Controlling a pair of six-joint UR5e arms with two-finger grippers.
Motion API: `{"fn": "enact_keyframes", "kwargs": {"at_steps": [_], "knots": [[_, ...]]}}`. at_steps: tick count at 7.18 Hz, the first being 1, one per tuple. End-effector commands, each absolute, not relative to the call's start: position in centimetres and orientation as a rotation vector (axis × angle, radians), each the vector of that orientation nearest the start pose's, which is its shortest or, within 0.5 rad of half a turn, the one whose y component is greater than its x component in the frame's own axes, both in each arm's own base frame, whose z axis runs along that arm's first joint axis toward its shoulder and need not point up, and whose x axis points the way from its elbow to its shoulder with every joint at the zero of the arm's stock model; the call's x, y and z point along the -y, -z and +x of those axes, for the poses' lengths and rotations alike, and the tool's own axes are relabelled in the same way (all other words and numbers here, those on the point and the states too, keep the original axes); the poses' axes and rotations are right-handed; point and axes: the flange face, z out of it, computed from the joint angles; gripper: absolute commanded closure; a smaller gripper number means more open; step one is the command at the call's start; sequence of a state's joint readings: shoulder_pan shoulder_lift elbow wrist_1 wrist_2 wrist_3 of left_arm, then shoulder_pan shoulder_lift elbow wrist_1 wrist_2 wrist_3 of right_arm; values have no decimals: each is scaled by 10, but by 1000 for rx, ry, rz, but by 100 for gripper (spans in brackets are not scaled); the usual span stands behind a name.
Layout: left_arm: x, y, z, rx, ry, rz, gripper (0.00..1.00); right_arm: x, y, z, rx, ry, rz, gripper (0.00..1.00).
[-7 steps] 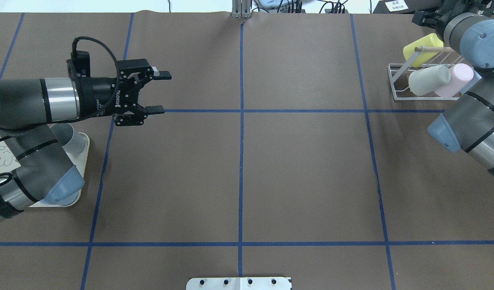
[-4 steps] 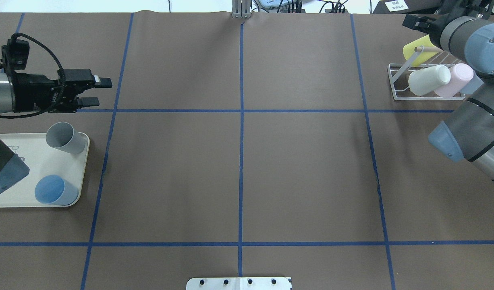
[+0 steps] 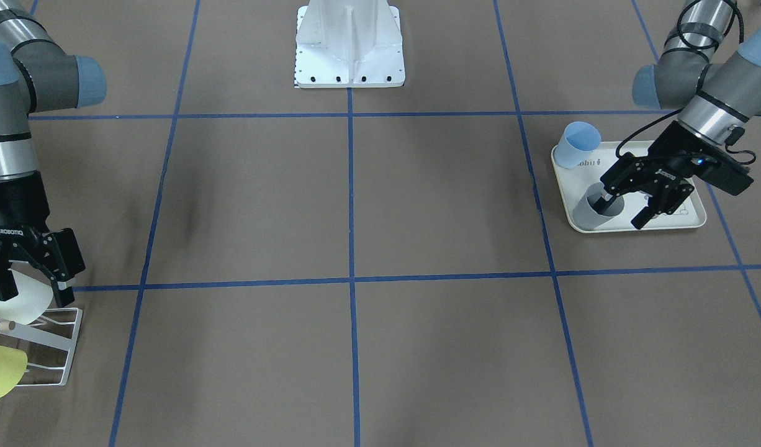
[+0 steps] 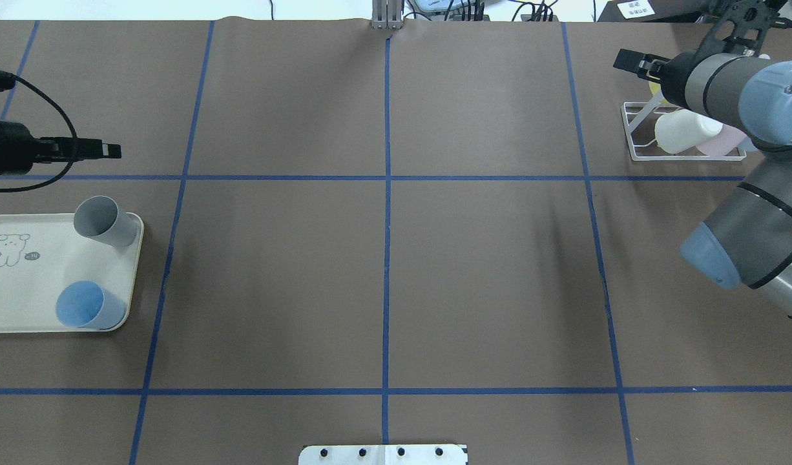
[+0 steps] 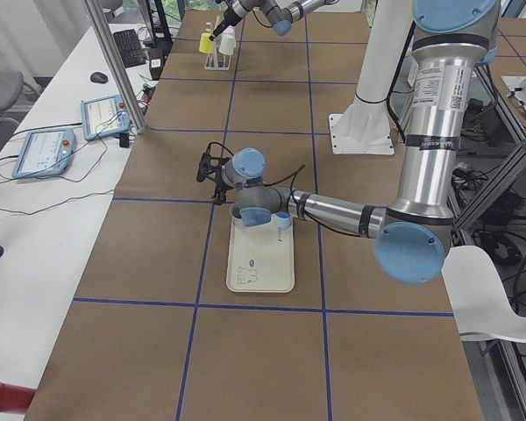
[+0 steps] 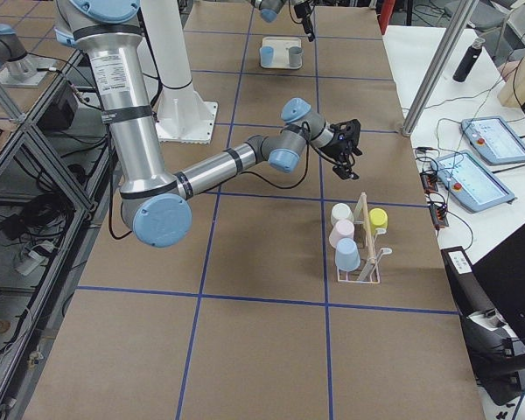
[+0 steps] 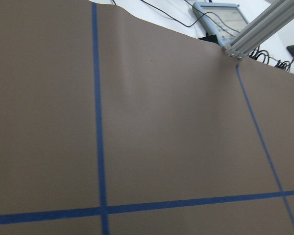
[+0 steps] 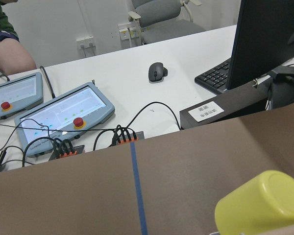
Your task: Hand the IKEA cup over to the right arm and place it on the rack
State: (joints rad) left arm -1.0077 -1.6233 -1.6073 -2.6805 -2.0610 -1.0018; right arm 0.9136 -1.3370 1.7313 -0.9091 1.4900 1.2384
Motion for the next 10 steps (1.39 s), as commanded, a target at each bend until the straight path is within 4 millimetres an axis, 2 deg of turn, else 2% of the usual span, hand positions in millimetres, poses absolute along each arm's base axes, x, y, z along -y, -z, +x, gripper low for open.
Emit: {"fn": "enact_keyframes", "kwargs": {"at_steps": [1, 3, 4, 7, 8, 9, 10], "knots": [[487, -526, 202, -972, 5, 529, 0, 547, -385, -279, 862, -573, 648, 1], [493, -522, 211, -911, 23, 424, 3, 541, -373, -280, 897, -581, 643, 1], [489, -528, 213, -913, 16, 397, 7, 539, -372, -285, 904, -587, 636, 1], [474, -532, 238, -949, -36, 328, 25, 535, -373, -292, 907, -582, 630, 1], [470, -535, 237, -949, -38, 319, 36, 534, -375, -292, 902, -583, 632, 1], [469, -537, 236, -946, -36, 315, 72, 533, -375, -295, 902, -581, 632, 1], [468, -540, 237, -943, -38, 311, 89, 533, -375, -295, 902, -581, 632, 1]]}}
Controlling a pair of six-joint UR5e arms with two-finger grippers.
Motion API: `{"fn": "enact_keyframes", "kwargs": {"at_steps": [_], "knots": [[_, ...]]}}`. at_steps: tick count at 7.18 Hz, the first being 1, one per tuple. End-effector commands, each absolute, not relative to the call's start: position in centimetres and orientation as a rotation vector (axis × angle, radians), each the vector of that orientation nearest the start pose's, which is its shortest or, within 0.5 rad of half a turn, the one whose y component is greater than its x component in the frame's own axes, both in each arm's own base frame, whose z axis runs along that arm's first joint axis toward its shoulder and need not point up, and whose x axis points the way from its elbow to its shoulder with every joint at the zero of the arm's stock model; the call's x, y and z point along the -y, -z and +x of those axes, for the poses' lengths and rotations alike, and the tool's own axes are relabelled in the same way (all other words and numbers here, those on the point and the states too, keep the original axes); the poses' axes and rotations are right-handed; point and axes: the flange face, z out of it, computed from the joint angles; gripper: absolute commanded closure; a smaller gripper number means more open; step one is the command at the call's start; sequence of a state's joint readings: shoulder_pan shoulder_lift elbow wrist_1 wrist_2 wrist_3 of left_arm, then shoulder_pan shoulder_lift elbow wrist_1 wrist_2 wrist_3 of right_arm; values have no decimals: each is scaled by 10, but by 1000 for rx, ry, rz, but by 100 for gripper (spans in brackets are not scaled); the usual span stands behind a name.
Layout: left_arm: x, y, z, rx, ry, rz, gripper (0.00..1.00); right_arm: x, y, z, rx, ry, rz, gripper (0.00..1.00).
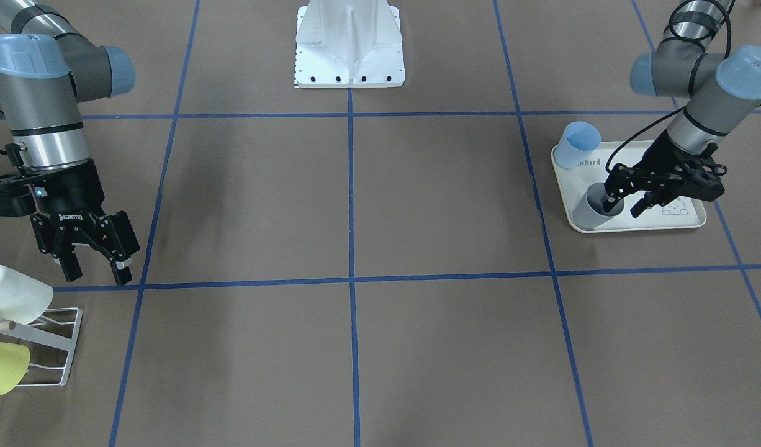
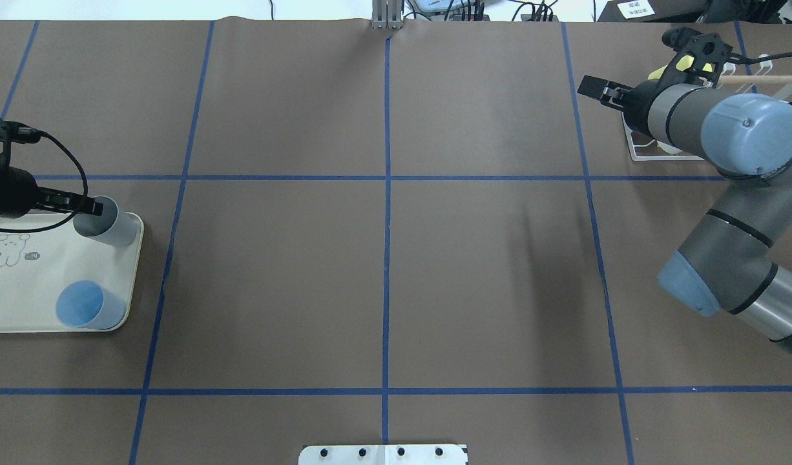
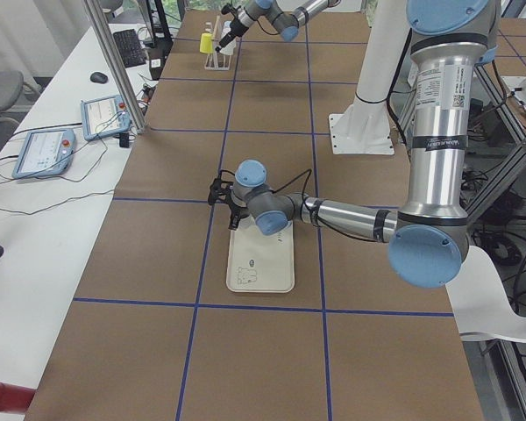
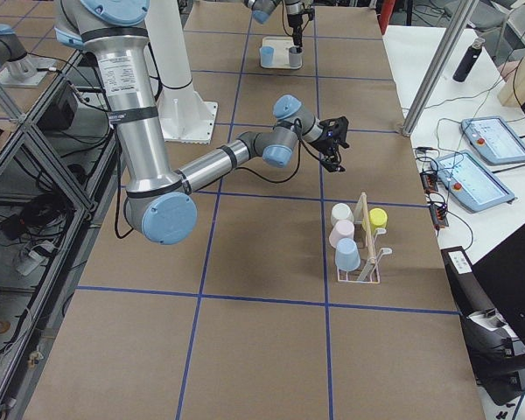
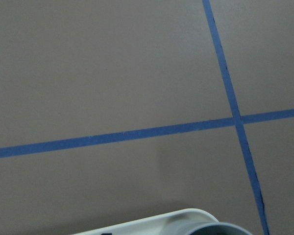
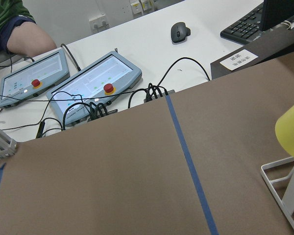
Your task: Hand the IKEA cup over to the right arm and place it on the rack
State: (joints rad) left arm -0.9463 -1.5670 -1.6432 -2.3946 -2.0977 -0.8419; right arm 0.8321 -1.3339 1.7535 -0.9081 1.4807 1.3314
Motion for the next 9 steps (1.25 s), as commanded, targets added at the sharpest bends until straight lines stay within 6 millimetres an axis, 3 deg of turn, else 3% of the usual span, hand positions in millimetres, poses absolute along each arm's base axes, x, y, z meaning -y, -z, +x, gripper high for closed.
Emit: {"fn": "enact_keyframes", "kwargs": {"at_steps": [1, 3, 4, 5, 7, 9], "knots": [[467, -541, 237, -943, -39, 308, 100, 533, -377, -294, 898, -581, 630, 1], [462, -538, 237, -973, -62, 281, 100, 532, -376, -296, 901, -578, 630, 1], [461, -508, 230, -1055, -95, 267, 100, 533, -372, -299, 907, -576, 632, 1], [476, -493, 203, -1058, -31, 259, 100, 531, -368, -303, 915, -568, 631, 1], [510, -427, 221, -1135, 122, 206, 100, 519, -334, -338, 996, -552, 616, 1], [524, -380, 235, -1223, 345, 54, 100, 488, -301, -364, 1088, -528, 592, 1]]}}
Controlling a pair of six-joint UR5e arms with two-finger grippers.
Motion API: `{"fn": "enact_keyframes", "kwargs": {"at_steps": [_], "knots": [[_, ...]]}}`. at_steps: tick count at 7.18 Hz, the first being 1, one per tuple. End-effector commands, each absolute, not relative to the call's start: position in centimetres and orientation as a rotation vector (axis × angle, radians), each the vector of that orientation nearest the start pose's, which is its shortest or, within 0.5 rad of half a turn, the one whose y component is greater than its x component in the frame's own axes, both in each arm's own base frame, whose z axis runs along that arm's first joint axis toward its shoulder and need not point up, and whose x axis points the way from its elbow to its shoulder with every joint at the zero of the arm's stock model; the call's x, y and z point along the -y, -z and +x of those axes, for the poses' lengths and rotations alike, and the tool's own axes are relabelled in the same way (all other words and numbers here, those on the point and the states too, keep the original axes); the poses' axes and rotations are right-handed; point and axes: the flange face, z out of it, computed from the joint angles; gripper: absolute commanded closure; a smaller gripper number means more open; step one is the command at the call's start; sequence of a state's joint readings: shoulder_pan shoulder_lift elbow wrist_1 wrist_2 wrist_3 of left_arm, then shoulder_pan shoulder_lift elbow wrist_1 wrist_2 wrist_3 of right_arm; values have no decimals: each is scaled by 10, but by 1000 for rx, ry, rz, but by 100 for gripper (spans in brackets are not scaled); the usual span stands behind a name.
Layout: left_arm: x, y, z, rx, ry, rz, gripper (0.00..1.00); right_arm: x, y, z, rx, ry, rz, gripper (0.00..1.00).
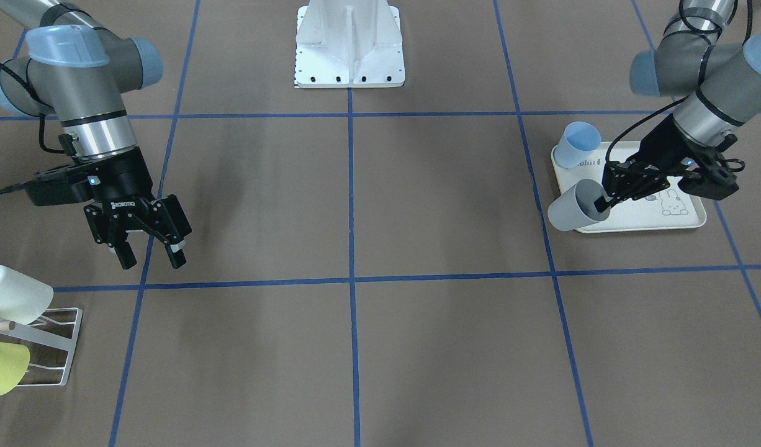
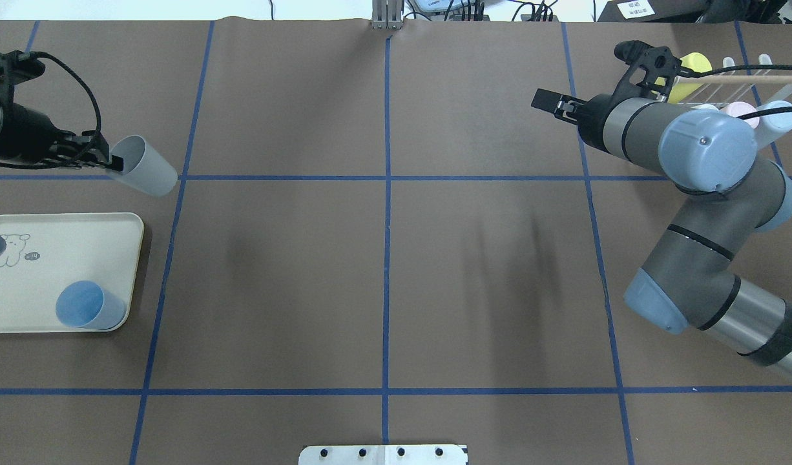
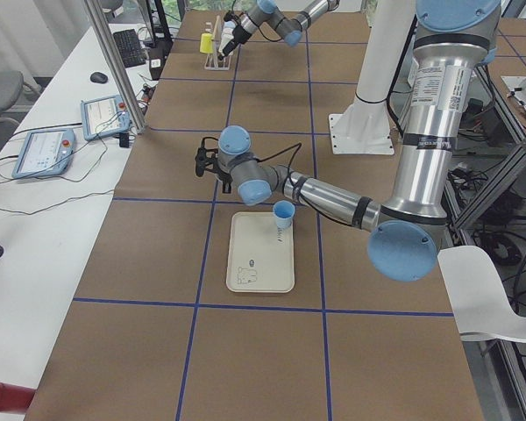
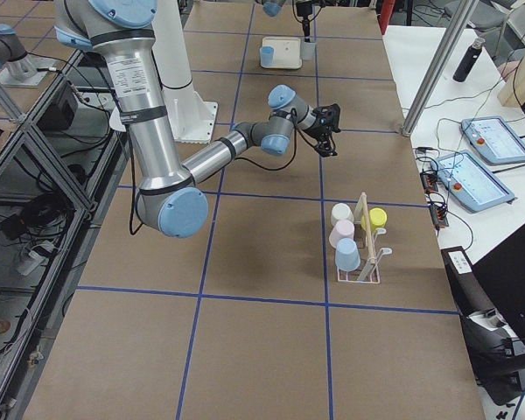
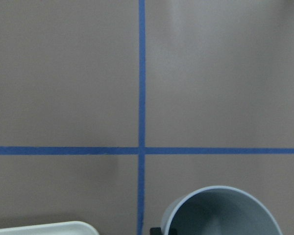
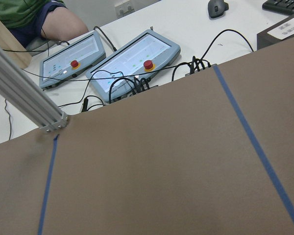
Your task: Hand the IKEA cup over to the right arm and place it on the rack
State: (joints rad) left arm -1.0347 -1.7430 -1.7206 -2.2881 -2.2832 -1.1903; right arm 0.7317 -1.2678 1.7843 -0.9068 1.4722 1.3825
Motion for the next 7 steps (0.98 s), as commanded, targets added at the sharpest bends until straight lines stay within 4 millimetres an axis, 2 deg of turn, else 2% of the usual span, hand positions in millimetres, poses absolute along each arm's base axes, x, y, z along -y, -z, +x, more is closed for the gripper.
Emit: {"fn": "enact_keyframes", "kwargs": {"at_steps": [1, 2, 3, 4, 5, 6, 7], "knots": [[518, -372, 238, -1278, 510, -114, 100, 472, -284, -378, 1132, -528, 578, 1], [518, -350, 248, -1358, 497, -108, 100, 454, -254, -393, 1201, -520, 572, 1], [516, -308, 282, -1438, 441, -59, 100, 439, -217, -405, 1312, -582, 505, 1], [513, -276, 301, -1509, 549, -53, 100, 415, -188, -416, 1417, -638, 401, 1], [505, -263, 311, -1638, 617, -31, 100, 392, -156, -424, 1514, -676, 306, 1], [494, -257, 319, -1771, 698, -34, 100, 383, -132, -426, 1601, -741, 208, 1], [481, -252, 329, -1880, 758, -61, 100, 373, -122, -424, 1703, -769, 137, 1]]}}
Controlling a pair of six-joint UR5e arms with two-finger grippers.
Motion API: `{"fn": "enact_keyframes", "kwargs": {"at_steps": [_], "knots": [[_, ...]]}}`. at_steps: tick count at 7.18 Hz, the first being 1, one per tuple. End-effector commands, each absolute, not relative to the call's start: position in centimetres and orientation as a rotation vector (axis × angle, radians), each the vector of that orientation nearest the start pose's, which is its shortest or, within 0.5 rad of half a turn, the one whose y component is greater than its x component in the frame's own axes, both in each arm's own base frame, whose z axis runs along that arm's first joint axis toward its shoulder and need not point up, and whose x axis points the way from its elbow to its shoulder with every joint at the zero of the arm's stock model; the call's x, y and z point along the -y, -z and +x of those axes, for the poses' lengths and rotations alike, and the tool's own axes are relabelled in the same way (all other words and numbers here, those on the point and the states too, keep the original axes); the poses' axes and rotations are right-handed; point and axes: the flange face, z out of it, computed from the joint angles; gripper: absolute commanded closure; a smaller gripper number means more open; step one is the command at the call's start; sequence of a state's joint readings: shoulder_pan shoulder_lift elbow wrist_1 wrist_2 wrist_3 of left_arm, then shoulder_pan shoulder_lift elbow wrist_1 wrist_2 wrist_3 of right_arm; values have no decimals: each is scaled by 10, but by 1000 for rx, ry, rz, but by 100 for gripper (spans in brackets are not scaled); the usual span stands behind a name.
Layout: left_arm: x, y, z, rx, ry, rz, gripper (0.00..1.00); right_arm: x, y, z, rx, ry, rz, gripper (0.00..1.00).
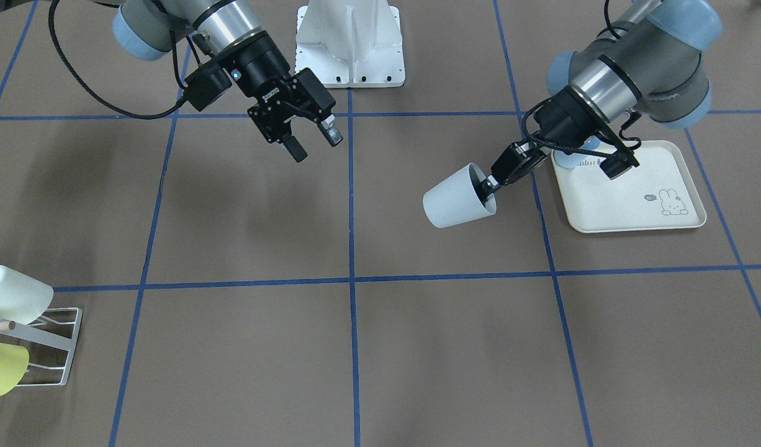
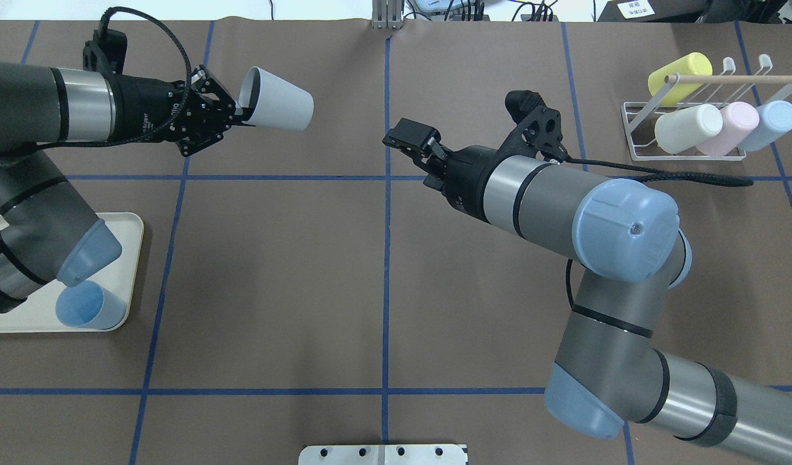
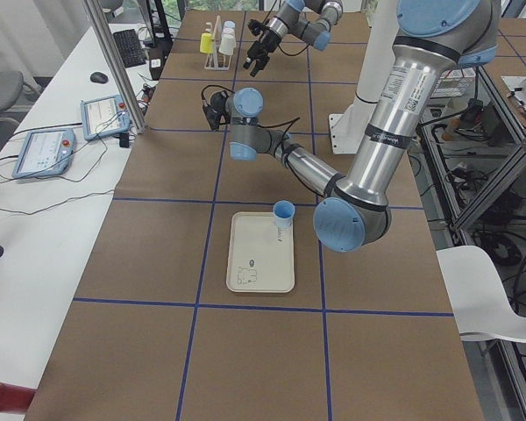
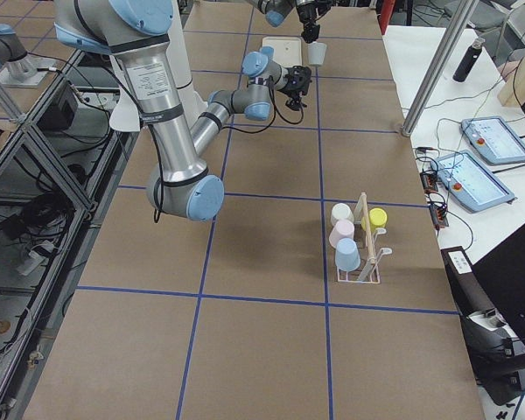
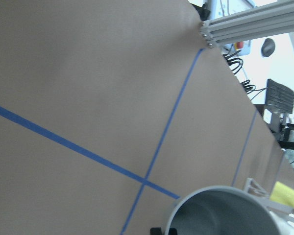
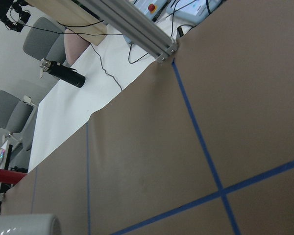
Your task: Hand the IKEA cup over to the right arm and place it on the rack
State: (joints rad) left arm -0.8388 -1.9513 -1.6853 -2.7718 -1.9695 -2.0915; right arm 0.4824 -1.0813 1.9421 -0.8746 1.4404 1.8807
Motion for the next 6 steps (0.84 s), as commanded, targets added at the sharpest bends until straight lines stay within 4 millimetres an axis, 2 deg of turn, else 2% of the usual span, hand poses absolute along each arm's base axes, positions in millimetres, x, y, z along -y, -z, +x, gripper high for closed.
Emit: {"fn": "enact_keyframes", "kwargs": {"at_steps": [1, 3, 6], "knots": [[475, -249, 327, -1951, 784, -89, 100, 368, -118, -419, 1802, -799, 70, 1], [463, -244, 323, -2068, 765, -188, 100, 366, -114, -415, 1867, -843, -8, 1], [436, -236, 333, -2160, 704, -322, 100, 365, -110, -411, 1937, -880, -90, 1]]}}
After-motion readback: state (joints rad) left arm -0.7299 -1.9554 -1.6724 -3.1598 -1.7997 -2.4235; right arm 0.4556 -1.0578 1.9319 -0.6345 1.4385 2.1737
